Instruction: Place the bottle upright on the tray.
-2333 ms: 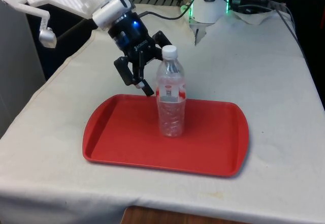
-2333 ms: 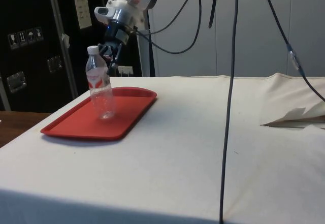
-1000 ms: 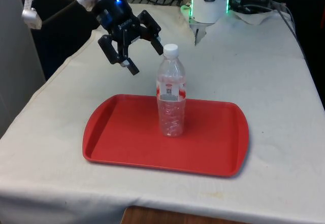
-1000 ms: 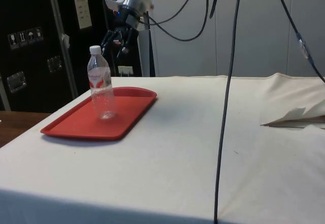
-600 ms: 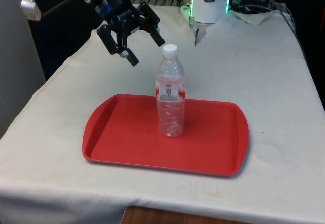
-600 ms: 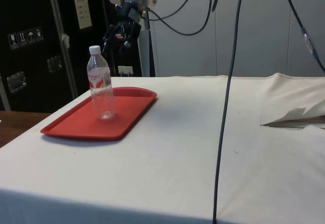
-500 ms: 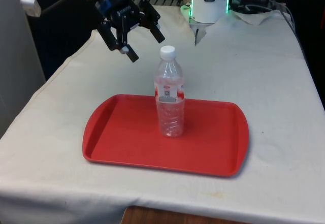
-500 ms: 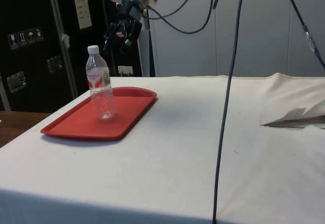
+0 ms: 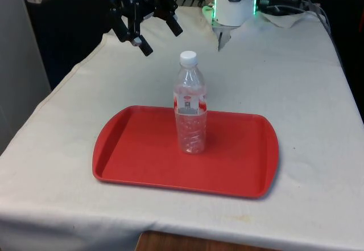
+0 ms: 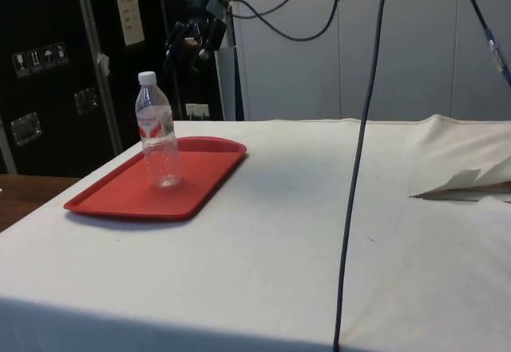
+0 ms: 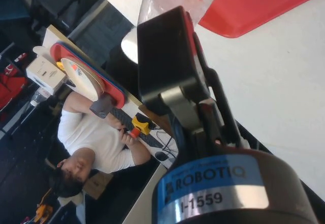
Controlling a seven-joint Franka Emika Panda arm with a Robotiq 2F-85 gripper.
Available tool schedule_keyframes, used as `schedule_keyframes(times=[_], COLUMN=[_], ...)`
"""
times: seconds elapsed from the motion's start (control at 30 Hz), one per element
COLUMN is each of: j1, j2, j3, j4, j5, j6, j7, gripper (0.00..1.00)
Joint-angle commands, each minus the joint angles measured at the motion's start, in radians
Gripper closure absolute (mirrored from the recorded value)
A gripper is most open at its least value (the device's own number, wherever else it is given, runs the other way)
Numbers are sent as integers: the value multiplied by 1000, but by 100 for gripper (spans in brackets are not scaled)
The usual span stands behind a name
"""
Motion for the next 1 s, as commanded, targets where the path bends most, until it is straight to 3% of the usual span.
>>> schedule_keyframes(times=[0.0, 0.13, 0.17, 0.2, 0.37, 0.4, 0.43, 0.63, 0.67, 0.7, 0.93, 0.97], j1=[8, 10, 3, 11, 13, 5, 13, 16, 9, 18, 23, 15], j2=[-13, -26, -18, -32, -53, -45, -58, -90, -84, -99, -125, -117], j3=[-7, -8, -3, -9, -11, -5, -12, -11, -6, -10, -10, -6], j4=[-9, -13, -6, -15, -25, -17, -27, -46, -40, -52, -65, -57], j5=[-15, -27, -17, -31, -45, -33, -47, -67, -59, -73, -87, -74], j6=[10, 11, 0, 11, 10, 0, 10, 13, 0, 14, 14, 0], j7=[0, -1, -1, -3, -11, -11, -13, -27, -27, -31, -57, -56], gripper=[0, 0, 0, 0, 0, 0, 0, 0, 0, 0, 0, 0])
